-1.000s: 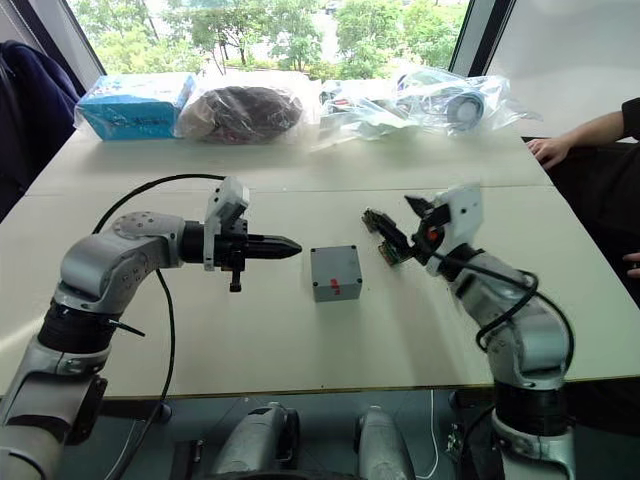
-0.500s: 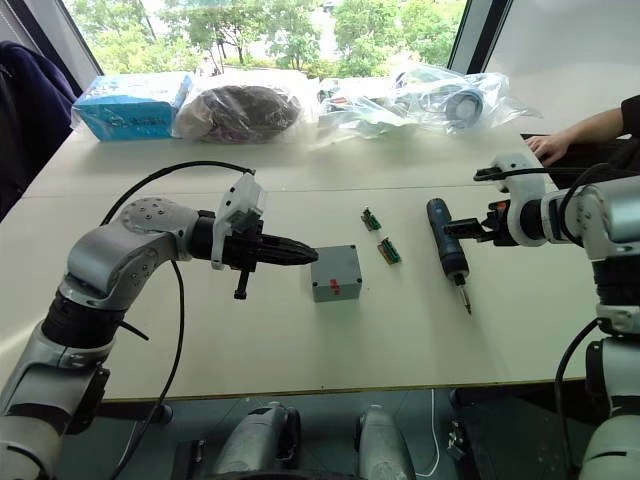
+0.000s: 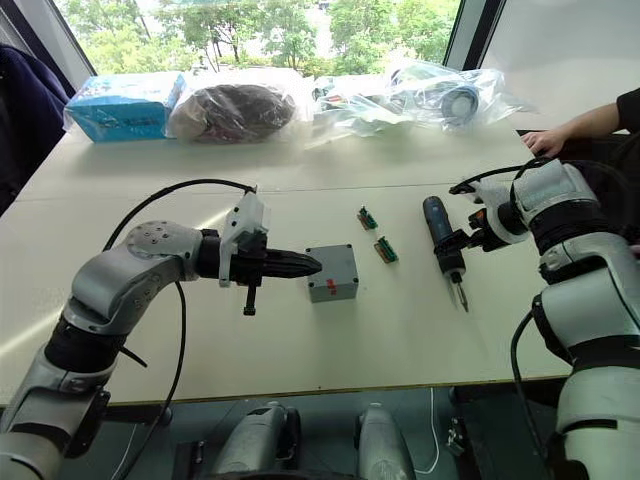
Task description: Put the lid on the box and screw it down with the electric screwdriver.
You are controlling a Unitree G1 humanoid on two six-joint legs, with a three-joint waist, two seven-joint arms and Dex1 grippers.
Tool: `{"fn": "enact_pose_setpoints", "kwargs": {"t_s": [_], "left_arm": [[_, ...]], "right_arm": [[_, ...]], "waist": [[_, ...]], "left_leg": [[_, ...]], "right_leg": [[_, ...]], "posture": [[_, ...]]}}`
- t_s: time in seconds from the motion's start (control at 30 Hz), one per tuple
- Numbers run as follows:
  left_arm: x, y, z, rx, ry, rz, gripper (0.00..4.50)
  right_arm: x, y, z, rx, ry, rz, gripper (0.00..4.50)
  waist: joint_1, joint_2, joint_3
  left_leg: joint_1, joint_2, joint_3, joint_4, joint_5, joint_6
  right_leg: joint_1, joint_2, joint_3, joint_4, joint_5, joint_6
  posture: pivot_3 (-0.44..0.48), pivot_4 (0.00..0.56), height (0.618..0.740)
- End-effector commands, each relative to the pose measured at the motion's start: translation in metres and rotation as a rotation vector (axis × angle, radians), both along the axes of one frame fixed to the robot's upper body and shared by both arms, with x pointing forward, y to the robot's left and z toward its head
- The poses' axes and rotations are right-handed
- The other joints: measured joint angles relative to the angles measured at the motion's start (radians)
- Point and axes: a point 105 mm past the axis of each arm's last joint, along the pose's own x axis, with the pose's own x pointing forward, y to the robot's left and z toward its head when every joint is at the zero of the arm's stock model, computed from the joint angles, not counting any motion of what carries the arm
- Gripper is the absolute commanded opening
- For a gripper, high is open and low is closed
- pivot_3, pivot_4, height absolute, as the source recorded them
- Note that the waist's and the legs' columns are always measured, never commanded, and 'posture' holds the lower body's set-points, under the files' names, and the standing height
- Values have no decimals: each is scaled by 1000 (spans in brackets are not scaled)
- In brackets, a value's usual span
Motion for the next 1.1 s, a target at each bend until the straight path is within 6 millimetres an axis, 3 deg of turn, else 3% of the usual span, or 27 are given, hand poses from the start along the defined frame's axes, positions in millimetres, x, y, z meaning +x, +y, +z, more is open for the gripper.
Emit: {"fn": "enact_pose_setpoints", "kwargs": {"t_s": [0.03,0.07,0.17,0.37,0.47,0.57,0.7,0.77,0.83,0.87,0.93,1.1], "left_arm": [[-4,4,10,-12,-46,21,0],[-4,5,9,-11,-44,27,0],[-4,7,9,-11,-38,44,0],[1,13,7,-7,-23,76,0],[7,17,3,1,-6,90,0],[10,21,0,17,2,91,0],[19,30,-2,42,0,104,0],[22,31,0,50,-5,95,0],[24,31,0,51,-6,84,0],[25,28,-1,56,-5,71,0],[27,25,-2,62,-4,52,0],[37,12,-2,65,-14,23,0]], "right_arm": [[3,0,3,-12,1,13,4489],[3,1,0,-15,14,16,4489],[-2,1,-11,-28,62,36,3895],[-6,5,-21,-25,109,41,1886],[1,3,-12,-4,46,-12,1787],[11,-3,8,10,-64,-65,1787],[31,-11,63,41,-345,-103,1787],[37,6,104,169,-596,-42,1787],[33,18,129,250,-777,-9,1787],[25,40,149,345,-963,42,1787],[1,57,170,472,-1187,42,1787],[-45,108,162,777,-1293,41,1787]], "waist": [[0,0,0],[0,0,0],[0,0,0],[-2,0,0],[-1,0,0],[-2,0,0],[0,6,5],[2,9,9],[0,9,10],[0,9,10],[-3,8,9],[6,9,10]], "left_leg": [[0,0,0,0,0,0],[0,0,0,0,0,0],[0,0,-1,0,0,0],[1,0,-1,0,0,0],[1,0,-2,0,0,0],[1,0,-1,0,0,-1],[0,0,-1,0,0,-1],[-1,0,0,0,0,-1],[-1,0,0,0,1,-1],[-1,0,0,-1,0,-1],[-1,2,-1,0,0,-1],[-1,4,-3,0,1,-2]], "right_leg": [[0,0,0,0,0,0],[0,0,0,0,0,0],[1,0,0,0,0,0],[1,1,0,1,0,0],[2,1,0,1,0,0],[1,1,0,1,0,0],[0,1,0,1,0,0],[-1,1,0,1,0,0],[-2,1,0,2,1,1],[-2,1,0,2,1,2],[-2,4,0,1,1,2],[-2,5,0,4,1,1]], "posture": [[0,150,740],[0,150,740],[0,150,740],[0,150,740],[0,150,740],[0,150,740],[0,150,740],[0,150,740],[0,150,740],[0,150,740],[0,150,740],[0,150,740]]}}
